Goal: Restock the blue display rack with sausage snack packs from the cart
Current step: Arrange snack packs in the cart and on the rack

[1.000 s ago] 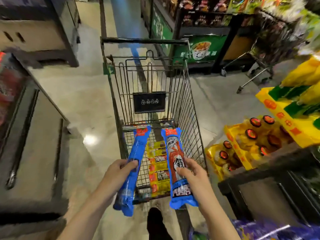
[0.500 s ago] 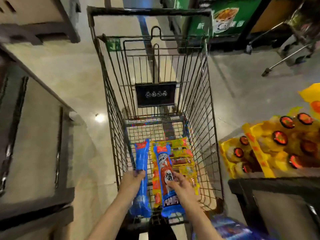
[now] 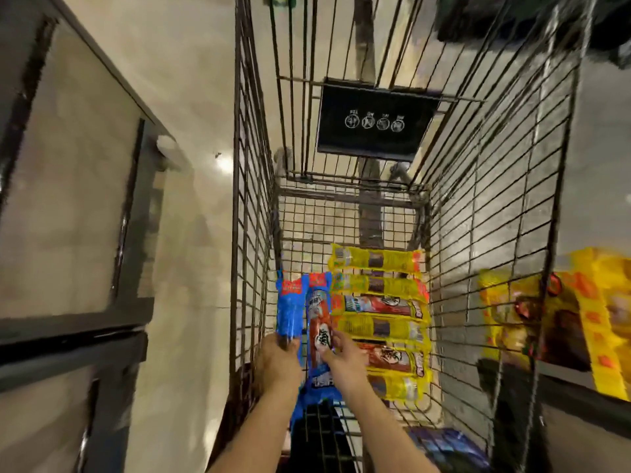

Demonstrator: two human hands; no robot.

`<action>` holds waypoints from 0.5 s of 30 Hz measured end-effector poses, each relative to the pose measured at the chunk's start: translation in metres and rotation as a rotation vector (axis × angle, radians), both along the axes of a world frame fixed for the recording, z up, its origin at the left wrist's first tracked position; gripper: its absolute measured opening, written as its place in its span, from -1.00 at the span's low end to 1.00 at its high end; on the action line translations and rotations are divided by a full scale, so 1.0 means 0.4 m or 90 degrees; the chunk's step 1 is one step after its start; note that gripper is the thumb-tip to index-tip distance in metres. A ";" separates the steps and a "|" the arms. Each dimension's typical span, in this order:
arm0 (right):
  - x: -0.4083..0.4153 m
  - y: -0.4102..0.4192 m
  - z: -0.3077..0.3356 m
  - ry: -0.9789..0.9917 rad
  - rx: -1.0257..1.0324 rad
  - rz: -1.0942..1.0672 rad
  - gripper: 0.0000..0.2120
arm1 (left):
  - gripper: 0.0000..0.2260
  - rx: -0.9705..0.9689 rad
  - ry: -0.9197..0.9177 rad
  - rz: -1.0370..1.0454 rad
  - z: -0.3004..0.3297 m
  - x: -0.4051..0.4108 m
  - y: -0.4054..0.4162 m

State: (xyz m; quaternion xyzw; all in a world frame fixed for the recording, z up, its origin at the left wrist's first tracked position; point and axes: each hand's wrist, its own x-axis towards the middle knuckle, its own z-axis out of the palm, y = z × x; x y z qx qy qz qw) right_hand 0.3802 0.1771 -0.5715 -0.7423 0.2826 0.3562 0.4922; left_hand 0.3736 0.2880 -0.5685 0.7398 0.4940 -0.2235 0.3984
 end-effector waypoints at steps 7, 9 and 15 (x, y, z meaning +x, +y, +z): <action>-0.008 0.028 -0.091 0.033 -0.034 0.005 -0.55 | -0.73 0.037 -0.032 0.069 -0.082 -0.016 -0.016; -0.003 0.029 -0.088 0.035 -0.051 -0.009 -0.53 | -0.73 0.037 -0.035 0.116 -0.091 -0.022 -0.023; -0.008 0.016 -0.107 0.023 -0.114 0.039 -0.54 | -0.71 0.082 -0.035 0.147 -0.115 -0.027 -0.037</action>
